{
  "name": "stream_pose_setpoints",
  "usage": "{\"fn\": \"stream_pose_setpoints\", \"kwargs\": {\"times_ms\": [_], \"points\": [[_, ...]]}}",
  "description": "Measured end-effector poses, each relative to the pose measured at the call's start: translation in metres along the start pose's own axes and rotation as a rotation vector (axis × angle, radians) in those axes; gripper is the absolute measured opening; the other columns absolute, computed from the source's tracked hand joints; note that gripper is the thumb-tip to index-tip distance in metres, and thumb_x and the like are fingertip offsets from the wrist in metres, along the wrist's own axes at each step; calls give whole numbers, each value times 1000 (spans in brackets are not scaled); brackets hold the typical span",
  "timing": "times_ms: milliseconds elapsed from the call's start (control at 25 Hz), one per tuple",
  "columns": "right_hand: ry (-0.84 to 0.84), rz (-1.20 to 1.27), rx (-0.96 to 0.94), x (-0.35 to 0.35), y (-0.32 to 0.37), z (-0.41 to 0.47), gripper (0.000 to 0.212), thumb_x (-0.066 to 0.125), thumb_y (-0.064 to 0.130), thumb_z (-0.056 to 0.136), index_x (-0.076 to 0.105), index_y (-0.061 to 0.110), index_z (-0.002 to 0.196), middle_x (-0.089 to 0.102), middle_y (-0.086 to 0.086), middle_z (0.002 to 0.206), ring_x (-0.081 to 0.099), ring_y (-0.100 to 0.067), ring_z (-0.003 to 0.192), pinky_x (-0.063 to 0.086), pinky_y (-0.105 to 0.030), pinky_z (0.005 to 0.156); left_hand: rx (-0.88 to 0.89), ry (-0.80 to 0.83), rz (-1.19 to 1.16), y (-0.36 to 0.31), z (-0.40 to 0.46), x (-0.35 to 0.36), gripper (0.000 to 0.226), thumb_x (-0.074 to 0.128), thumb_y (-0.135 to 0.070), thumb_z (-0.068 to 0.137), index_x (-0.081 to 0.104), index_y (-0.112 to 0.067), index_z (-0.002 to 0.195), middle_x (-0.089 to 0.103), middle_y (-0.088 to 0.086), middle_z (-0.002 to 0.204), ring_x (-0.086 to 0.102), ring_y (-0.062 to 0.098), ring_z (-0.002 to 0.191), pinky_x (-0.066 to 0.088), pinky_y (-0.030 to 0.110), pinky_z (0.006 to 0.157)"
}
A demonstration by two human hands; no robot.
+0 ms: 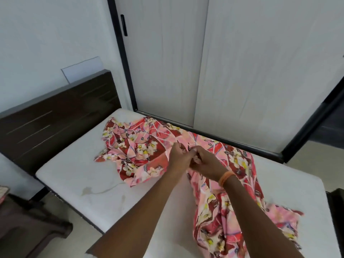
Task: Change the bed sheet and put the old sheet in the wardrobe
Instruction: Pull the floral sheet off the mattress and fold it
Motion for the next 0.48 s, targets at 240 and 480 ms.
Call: {"fn": "stream_pose_setpoints", "kwargs": {"times_ms": [240, 480], "points": [[-73, -45, -131, 19, 51, 13, 21, 57, 4, 89, 62, 18, 75, 60, 13, 62, 53, -1, 55, 41, -18, 55, 370, -24, 188, -35, -19, -42, 45, 58, 7, 81, 51, -25, 112, 57, 3, 107, 62, 7, 91, 56, 21, 65], [-204, 317, 138, 32, 36, 2, 25, 65, 22, 92, 73, 20, 68, 60, -7, 53, 47, -23, 47, 41, -28, 50, 332, 270, 566, 42, 16, -72, 44, 77, -21, 78, 63, -24, 120, 58, 4, 118, 60, 18, 107, 58, 38, 87]]}}
Point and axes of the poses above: each hand's wrist, its own z-axis towards the middle knuckle, its own x-axis out of the palm, y = z × x, the point moved 9 cm from there along z, towards the middle knuckle
